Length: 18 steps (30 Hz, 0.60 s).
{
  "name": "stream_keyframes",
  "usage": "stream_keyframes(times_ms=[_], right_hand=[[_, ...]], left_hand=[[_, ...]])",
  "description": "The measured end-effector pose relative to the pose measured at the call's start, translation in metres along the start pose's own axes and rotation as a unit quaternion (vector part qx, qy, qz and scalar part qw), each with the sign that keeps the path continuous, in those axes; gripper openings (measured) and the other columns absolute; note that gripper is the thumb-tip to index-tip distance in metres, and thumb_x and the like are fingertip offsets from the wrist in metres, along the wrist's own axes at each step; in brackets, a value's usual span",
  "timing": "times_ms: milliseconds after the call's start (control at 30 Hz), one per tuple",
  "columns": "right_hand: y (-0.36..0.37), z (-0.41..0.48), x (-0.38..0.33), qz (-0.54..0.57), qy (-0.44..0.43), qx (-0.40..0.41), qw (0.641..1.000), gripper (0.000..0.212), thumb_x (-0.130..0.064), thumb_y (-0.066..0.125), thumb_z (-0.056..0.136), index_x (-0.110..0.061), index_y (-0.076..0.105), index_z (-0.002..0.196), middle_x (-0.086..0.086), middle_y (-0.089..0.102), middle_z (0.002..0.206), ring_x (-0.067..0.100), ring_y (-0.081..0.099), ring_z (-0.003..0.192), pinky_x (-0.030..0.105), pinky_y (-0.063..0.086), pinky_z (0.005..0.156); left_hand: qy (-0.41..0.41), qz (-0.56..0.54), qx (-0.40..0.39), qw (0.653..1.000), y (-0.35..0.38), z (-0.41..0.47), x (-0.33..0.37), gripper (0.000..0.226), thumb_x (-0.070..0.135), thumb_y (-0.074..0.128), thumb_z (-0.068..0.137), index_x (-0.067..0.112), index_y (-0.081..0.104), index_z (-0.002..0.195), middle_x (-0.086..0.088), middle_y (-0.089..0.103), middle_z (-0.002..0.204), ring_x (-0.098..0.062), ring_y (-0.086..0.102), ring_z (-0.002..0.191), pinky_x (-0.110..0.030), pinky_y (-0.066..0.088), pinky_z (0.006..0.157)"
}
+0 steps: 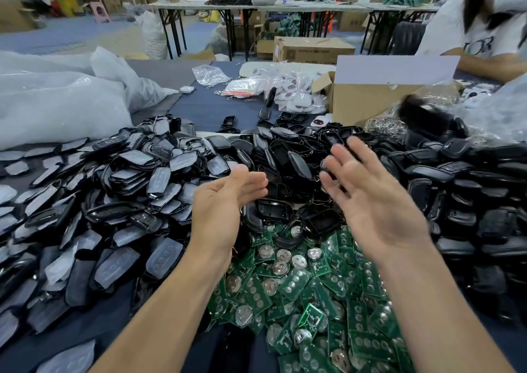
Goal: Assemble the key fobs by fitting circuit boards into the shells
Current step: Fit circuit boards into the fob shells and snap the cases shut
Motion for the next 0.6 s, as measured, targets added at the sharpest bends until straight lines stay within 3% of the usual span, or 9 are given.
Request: stream_keyframes(times_ms=[67, 133, 233, 300, 367, 467, 533, 600], right_hand=[[-0.004, 0.002, 0.007, -0.236, -0.043, 0.074, 0.968, 0.069, -0.002, 0.082, 0.081, -0.029, 0.059, 0.140, -0.010, 0.079, 0.111, 0.004, 0.073, 0.107, 0.030, 0.056, 0.098], [0.001, 0.000, 0.009, -0.445, -0.110, 0.109, 0.882, 0.054, -0.008, 0.077, 0.086, -0.037, 0.067, 0.129, -0.019, 0.078, 0.101, -0.006, 0.071, 0.095, 0.019, 0.055, 0.089], [0.006, 0.000, 0.020, -0.620, -0.114, 0.039, 0.775, 0.031, -0.018, 0.074, 0.088, -0.036, 0.077, 0.113, -0.025, 0.072, 0.091, -0.012, 0.063, 0.073, -0.002, 0.042, 0.074], [0.003, -0.001, 0.030, -0.690, -0.060, -0.016, 0.721, 0.025, -0.023, 0.071, 0.090, -0.039, 0.078, 0.108, -0.022, 0.067, 0.078, -0.007, 0.057, 0.049, 0.001, 0.034, 0.052], [0.004, -0.004, 0.032, -0.693, -0.029, -0.030, 0.719, 0.028, -0.027, 0.071, 0.092, -0.044, 0.074, 0.114, -0.019, 0.068, 0.084, -0.006, 0.058, 0.049, 0.008, 0.037, 0.047], [0.009, -0.008, 0.013, -0.656, -0.102, 0.042, 0.747, 0.024, -0.034, 0.073, 0.091, -0.040, 0.075, 0.114, -0.018, 0.074, 0.091, -0.002, 0.065, 0.068, 0.019, 0.055, 0.075], [0.008, -0.010, 0.002, -0.687, -0.117, 0.058, 0.715, 0.008, -0.039, 0.073, 0.088, -0.038, 0.078, 0.095, -0.020, 0.075, 0.083, 0.005, 0.069, 0.077, 0.030, 0.059, 0.084], [0.002, -0.009, 0.001, -0.740, -0.038, 0.008, 0.671, 0.008, -0.046, 0.079, 0.082, -0.041, 0.076, 0.087, -0.024, 0.071, 0.079, 0.001, 0.066, 0.075, 0.030, 0.059, 0.078]], left_hand=[[-0.003, 0.015, 0.004, 1.000, 0.001, 0.000, -0.001, 0.036, 0.033, 0.055, 0.107, 0.015, 0.083, 0.094, 0.000, 0.082, 0.095, -0.016, 0.079, 0.092, -0.030, 0.058, 0.092], [-0.005, 0.024, 0.013, 1.000, 0.001, 0.001, -0.001, 0.031, 0.028, 0.058, 0.106, 0.016, 0.083, 0.092, 0.001, 0.082, 0.094, -0.015, 0.079, 0.091, -0.029, 0.059, 0.090], [-0.004, 0.035, 0.029, 0.999, -0.003, 0.002, 0.000, 0.029, 0.024, 0.059, 0.106, 0.017, 0.082, 0.091, 0.002, 0.082, 0.092, -0.015, 0.079, 0.089, -0.031, 0.058, 0.089], [-0.006, 0.037, 0.036, 0.999, -0.005, 0.003, 0.001, 0.029, 0.022, 0.059, 0.106, 0.016, 0.082, 0.090, 0.000, 0.082, 0.090, -0.017, 0.079, 0.086, -0.031, 0.060, 0.088], [-0.008, 0.037, 0.038, 0.999, -0.006, 0.004, 0.002, 0.030, 0.020, 0.059, 0.105, 0.016, 0.082, 0.087, -0.001, 0.082, 0.088, -0.020, 0.079, 0.083, -0.029, 0.062, 0.084], [-0.001, 0.039, 0.038, 0.999, -0.008, 0.004, 0.004, 0.033, 0.021, 0.061, 0.104, 0.021, 0.084, 0.079, -0.001, 0.082, 0.086, -0.020, 0.079, 0.079, -0.016, 0.059, 0.072], [0.004, 0.043, 0.038, 0.998, -0.008, 0.004, 0.004, 0.035, 0.022, 0.062, 0.103, 0.023, 0.084, 0.076, 0.001, 0.081, 0.085, -0.019, 0.079, 0.078, -0.012, 0.056, 0.069], [0.008, 0.049, 0.039, 0.998, -0.009, 0.004, 0.005, 0.035, 0.022, 0.062, 0.103, 0.026, 0.084, 0.076, 0.002, 0.081, 0.084, -0.019, 0.079, 0.077, -0.012, 0.056, 0.069]])
Point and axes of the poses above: each hand's wrist, its own z-axis towards the middle knuckle, its own y-axis out of the palm, x = y × z, the point moved 5 cm from there along z, towards the middle knuckle
